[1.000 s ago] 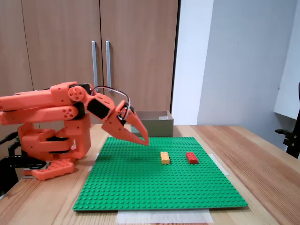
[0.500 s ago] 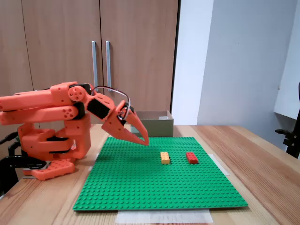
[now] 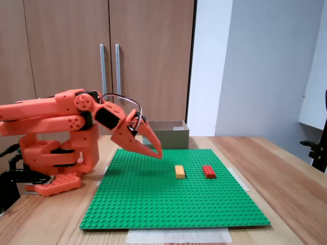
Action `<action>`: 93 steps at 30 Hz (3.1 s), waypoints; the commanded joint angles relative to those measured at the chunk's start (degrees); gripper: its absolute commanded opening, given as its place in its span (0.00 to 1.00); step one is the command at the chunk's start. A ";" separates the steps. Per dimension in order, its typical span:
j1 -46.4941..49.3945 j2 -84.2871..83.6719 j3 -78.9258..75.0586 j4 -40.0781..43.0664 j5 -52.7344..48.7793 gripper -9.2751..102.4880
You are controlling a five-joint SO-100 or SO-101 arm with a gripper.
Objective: Pick the yellow lego block and put it in the box.
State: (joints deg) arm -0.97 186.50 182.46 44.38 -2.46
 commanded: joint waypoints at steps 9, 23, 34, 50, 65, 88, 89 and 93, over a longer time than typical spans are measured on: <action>0.18 0.53 0.18 0.18 -0.35 0.07; 0.26 0.44 0.18 0.09 -0.26 0.07; 0.26 -11.95 -4.22 -4.22 -4.31 0.08; -1.41 -47.72 -44.38 15.56 2.29 0.13; -0.88 -73.12 -71.72 27.77 1.93 0.15; 1.93 -89.30 -78.13 21.53 0.09 0.34; 1.93 -89.30 -78.13 21.53 0.09 0.36; 1.93 -89.12 -77.70 21.18 0.35 0.36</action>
State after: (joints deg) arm 0.79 96.94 106.44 66.36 -1.93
